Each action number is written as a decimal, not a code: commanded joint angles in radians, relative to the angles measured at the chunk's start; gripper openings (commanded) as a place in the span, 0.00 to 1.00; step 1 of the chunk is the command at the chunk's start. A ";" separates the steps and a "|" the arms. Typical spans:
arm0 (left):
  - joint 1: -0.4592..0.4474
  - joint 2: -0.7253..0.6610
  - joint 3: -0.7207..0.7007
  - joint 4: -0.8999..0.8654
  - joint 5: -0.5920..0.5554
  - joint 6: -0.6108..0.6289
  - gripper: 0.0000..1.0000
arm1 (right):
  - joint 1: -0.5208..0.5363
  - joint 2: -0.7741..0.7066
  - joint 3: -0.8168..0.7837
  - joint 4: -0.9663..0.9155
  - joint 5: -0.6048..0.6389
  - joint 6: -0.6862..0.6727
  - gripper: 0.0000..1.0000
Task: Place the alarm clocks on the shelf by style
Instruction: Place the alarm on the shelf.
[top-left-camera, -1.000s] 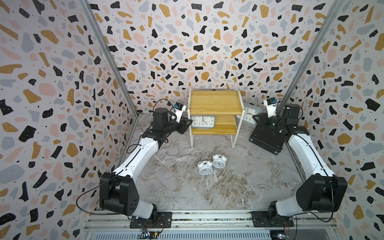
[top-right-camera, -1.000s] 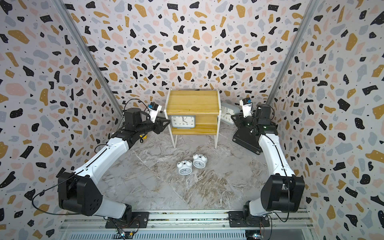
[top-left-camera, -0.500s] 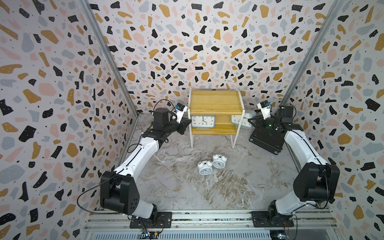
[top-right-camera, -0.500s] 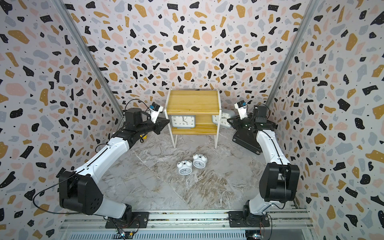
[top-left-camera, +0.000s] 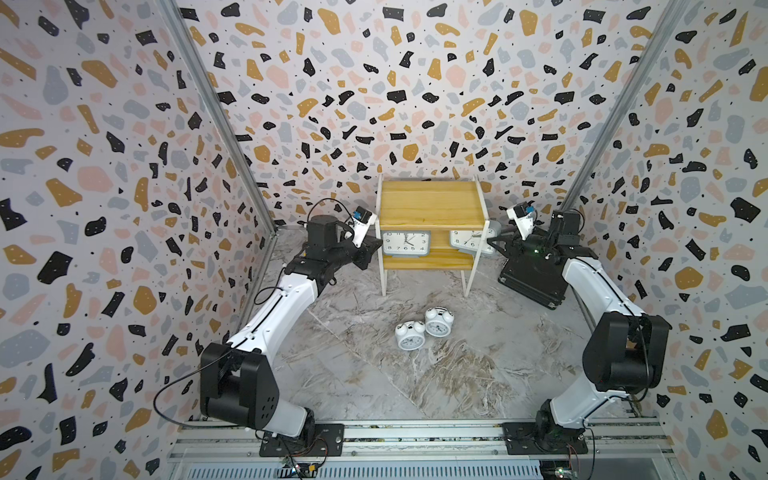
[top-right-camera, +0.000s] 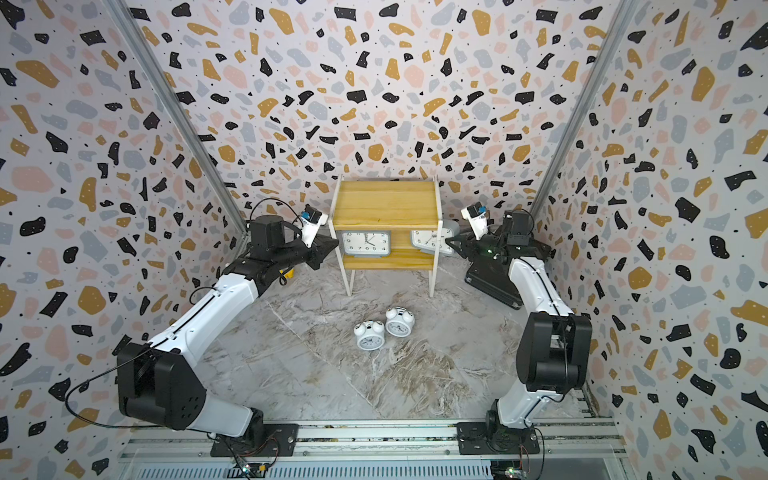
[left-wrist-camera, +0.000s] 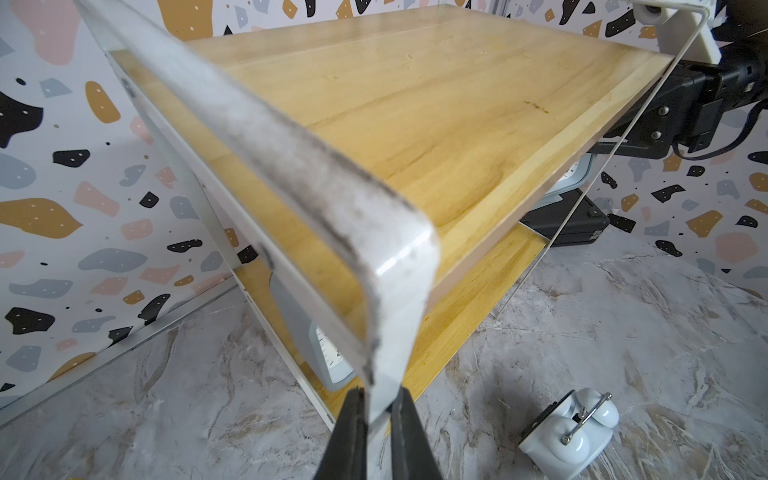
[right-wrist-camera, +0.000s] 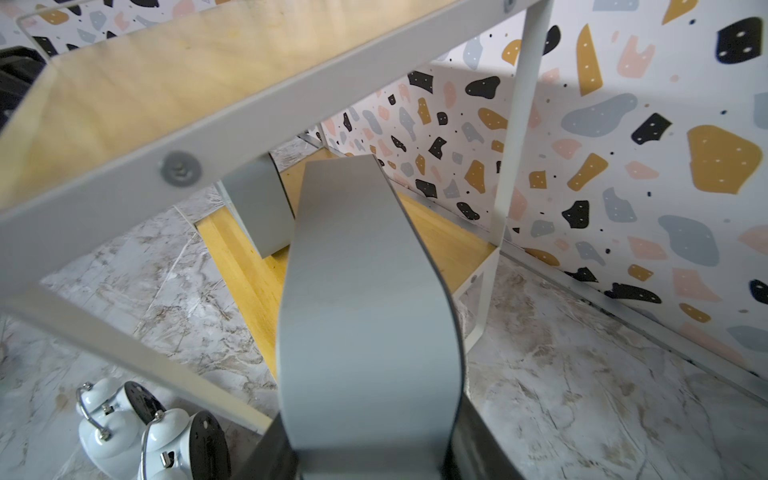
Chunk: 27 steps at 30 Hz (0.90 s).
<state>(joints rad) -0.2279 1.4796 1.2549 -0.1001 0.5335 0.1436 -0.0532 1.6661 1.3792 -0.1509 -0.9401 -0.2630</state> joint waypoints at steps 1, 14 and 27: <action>0.021 0.003 0.029 -0.011 -0.017 -0.012 0.12 | -0.004 -0.008 0.050 0.073 -0.107 -0.032 0.13; 0.025 0.008 0.026 -0.015 0.014 -0.012 0.12 | 0.001 0.053 0.050 0.143 -0.171 0.016 0.12; 0.025 0.021 0.029 -0.023 0.029 -0.007 0.12 | 0.034 0.092 0.076 0.033 -0.210 -0.062 0.12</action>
<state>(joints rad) -0.2176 1.4841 1.2560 -0.1005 0.5640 0.1471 -0.0330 1.7679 1.3918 -0.0937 -1.0893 -0.2867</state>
